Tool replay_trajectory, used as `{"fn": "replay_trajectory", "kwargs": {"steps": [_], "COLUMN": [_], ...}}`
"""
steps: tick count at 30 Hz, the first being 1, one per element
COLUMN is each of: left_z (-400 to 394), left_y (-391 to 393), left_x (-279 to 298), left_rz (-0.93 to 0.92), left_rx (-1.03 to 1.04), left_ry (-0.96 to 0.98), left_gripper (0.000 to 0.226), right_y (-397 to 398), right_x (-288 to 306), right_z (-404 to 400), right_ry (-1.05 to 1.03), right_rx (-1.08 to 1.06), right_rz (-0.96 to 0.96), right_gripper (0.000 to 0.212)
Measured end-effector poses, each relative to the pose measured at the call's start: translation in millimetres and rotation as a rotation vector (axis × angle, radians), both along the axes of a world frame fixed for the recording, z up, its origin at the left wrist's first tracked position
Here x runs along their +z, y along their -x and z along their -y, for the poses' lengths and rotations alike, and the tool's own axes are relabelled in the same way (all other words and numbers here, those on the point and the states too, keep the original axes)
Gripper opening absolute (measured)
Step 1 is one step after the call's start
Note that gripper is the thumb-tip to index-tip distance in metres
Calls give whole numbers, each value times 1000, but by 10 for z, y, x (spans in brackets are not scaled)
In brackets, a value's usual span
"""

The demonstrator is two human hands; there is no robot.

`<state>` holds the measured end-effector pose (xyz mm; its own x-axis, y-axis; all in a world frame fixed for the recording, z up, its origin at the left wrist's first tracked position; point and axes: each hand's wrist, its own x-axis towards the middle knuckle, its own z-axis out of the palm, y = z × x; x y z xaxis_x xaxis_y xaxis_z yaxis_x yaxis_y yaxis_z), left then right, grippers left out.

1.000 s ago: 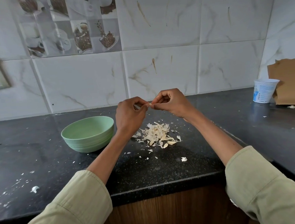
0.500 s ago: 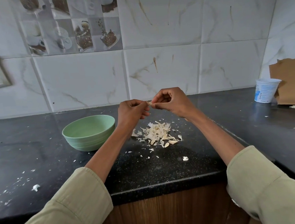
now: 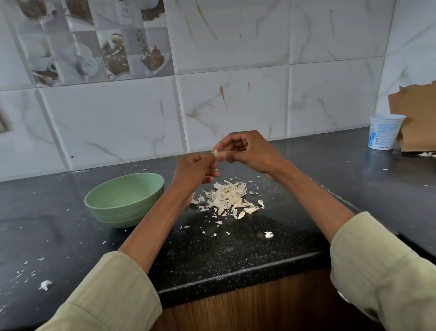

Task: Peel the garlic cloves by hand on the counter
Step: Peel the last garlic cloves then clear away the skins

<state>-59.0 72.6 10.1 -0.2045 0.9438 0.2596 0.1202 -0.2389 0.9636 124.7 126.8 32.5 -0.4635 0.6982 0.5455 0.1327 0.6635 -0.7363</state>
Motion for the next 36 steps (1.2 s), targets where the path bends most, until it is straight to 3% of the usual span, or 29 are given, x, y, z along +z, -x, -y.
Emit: {"fn": "replay_trajectory", "kwargs": {"steps": [4, 11, 18, 24, 26, 30, 36], "left_z": [-13, 1, 16, 49, 36, 20, 18], "left_y": [-30, -3, 38, 31, 33, 33, 54], "left_x": [-71, -107, -82, -53, -54, 15, -2], "left_rz": [-200, -613, -701, -662, -613, -299, -25], "left_rx": [-9, 92, 167, 145, 122, 54, -30], "left_ry": [25, -160, -216, -217, -197, -159, -193], "left_gripper": [22, 21, 9, 28, 24, 13, 21], "right_y": [-9, -40, -23, -7, -4, 1, 48], "right_x": [33, 22, 19, 17, 23, 5, 14], "right_z": [10, -13, -26, 5, 13, 27, 66], "right_ry": [74, 155, 88, -20, -54, -143, -102], "right_rx": [55, 50, -56, -117, -142, -162, -103], "right_rz": [-111, -123, -57, -13, -18, 30, -61], "right_gripper": [21, 24, 17, 11, 11, 7, 15]}}
